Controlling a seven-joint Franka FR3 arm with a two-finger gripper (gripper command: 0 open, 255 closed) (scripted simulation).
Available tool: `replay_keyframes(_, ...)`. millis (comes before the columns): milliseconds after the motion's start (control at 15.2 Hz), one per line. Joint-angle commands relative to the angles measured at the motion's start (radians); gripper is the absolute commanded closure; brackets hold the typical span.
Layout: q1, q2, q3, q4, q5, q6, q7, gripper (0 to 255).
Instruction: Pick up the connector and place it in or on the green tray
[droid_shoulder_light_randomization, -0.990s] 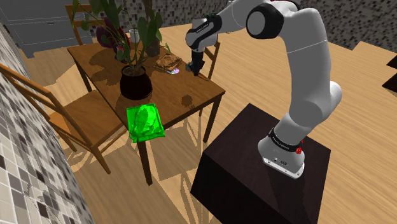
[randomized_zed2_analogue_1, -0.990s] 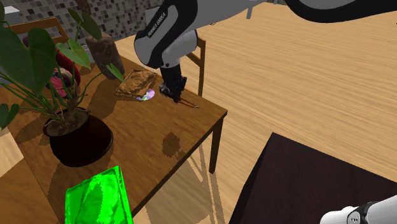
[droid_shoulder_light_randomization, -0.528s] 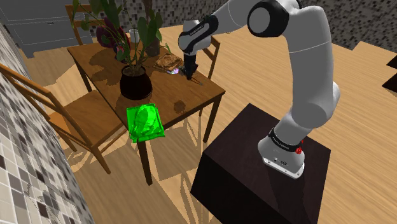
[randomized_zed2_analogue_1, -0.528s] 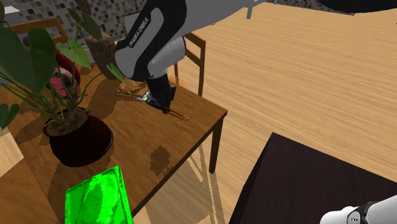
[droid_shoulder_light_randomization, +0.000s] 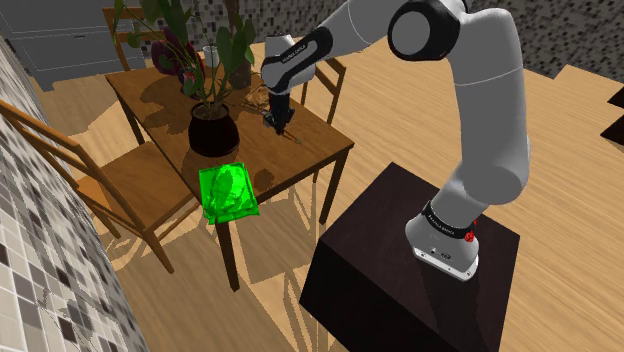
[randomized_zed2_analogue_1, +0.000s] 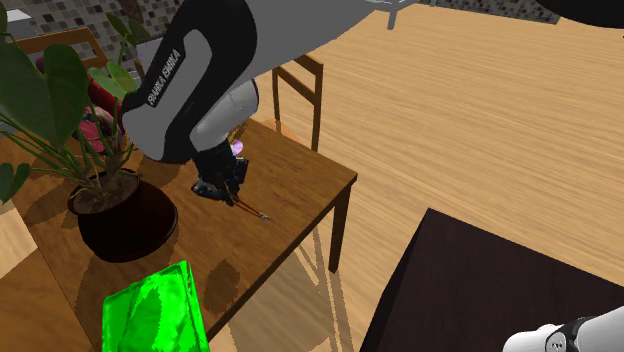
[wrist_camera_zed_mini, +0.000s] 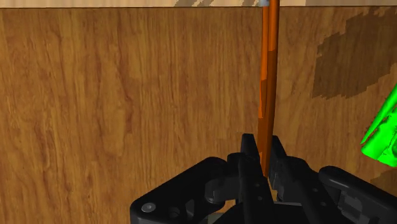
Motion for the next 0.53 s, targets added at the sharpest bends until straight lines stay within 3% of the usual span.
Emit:
replay_keyframes(0, 0.035, -0.006, 0.008, -0.011, -0.001, 0.006, 0.044, 255)
replay_keyframes(462, 0.147, 0.017, 0.036, 0.032, -0.006, -0.011, 0.182, 255)
